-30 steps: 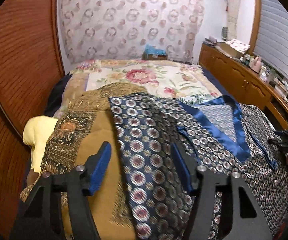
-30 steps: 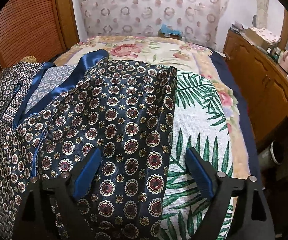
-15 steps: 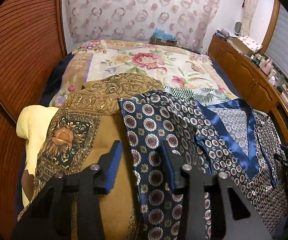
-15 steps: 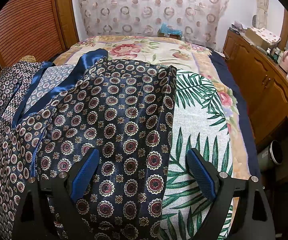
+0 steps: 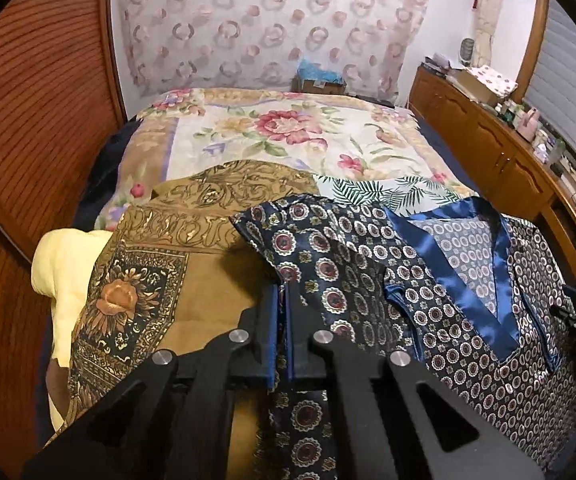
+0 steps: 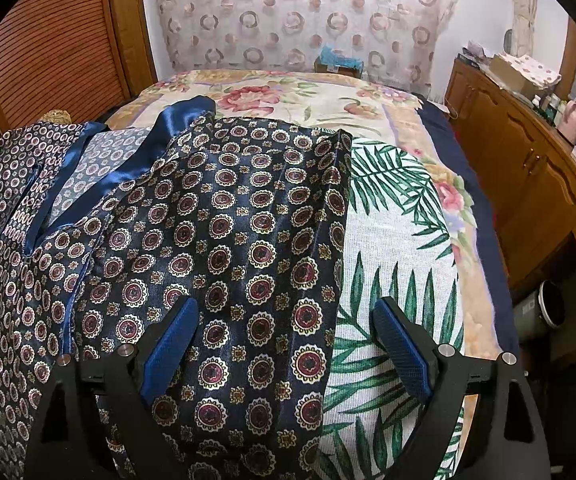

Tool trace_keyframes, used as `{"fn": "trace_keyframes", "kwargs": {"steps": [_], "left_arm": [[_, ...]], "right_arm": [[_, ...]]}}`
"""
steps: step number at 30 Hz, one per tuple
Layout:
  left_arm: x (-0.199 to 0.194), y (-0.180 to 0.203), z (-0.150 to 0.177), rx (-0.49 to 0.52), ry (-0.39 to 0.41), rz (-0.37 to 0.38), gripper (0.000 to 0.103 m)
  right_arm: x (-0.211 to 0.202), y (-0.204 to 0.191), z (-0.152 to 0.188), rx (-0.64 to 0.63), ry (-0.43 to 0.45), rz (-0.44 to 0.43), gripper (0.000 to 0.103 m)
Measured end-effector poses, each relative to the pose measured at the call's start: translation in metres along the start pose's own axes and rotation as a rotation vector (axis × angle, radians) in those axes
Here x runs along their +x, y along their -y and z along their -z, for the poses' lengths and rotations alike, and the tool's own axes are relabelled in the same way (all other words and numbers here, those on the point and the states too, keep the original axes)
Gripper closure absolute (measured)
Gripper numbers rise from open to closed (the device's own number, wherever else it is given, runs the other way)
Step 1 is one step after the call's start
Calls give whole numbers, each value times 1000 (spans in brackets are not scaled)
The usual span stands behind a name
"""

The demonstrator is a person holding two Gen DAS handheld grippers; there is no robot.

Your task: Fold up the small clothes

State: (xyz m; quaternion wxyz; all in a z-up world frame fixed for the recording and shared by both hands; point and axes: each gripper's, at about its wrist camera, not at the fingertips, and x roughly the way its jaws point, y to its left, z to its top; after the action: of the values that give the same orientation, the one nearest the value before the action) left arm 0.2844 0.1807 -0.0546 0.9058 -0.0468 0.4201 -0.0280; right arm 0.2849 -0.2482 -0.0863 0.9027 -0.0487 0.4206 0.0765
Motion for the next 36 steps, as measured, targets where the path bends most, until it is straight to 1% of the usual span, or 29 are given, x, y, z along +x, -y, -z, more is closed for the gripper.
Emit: {"fn": "trace_keyframes", "kwargs": {"steps": [3, 6, 8, 10, 14, 15, 16, 17, 18, 19, 20, 21, 23, 24, 27, 29, 32, 36], "left_arm": [[-6, 1, 0, 6, 24, 0, 100], [-14, 7, 0, 22, 49, 14, 100], [-21, 16, 0, 44, 63, 23, 100], [-25, 24, 0, 65, 68, 32, 100], [-32, 39, -1, 96, 80, 48, 100], [-34, 41, -2, 99, 82, 53, 100], [-35, 43, -1, 103, 83, 57, 100], [-36, 45, -1, 109, 84, 63, 101], [-39, 47, 1, 115, 88, 68, 101], [-42, 48, 3, 118, 94, 71, 101], [-48, 50, 5, 119, 107, 81, 101], [-53, 52, 7, 118, 116, 93, 101], [-69, 57, 15, 123, 143, 126, 101], [-78, 59, 20, 128, 159, 138, 101], [-112, 65, 44, 137, 211, 183, 101], [-134, 65, 63, 138, 241, 197, 101], [-166, 59, 95, 122, 277, 211, 101], [-198, 38, 145, 67, 280, 210, 101]], "right_arm": [[-5, 6, -3, 21, 15, -20, 13], [-9, 14, -9, 51, 29, -41, 17], [-6, 19, -15, 60, 18, -54, 23], [-1, 24, -23, 73, -1, -62, 32], [11, 35, -40, 111, -22, -64, 33], [15, 35, -42, 115, -31, -59, 34], [21, 36, -44, 116, -44, -53, 39], [24, 36, -47, 105, -39, -39, 42], [26, 34, -50, 93, -38, -28, 53], [28, 33, -52, 84, -37, -21, 78], [29, 32, -53, 77, -40, -27, 95], [29, 27, -54, 70, -45, -35, 100], [25, 18, -52, 36, -43, -24, 100], [20, 14, -51, 22, -27, -24, 101], [-16, 6, -42, 11, 62, -54, 102], [-47, 0, -32, -2, 121, -60, 102], [-95, -7, -7, -15, 194, -73, 102], [-149, -11, 38, -21, 235, -114, 102]]}}
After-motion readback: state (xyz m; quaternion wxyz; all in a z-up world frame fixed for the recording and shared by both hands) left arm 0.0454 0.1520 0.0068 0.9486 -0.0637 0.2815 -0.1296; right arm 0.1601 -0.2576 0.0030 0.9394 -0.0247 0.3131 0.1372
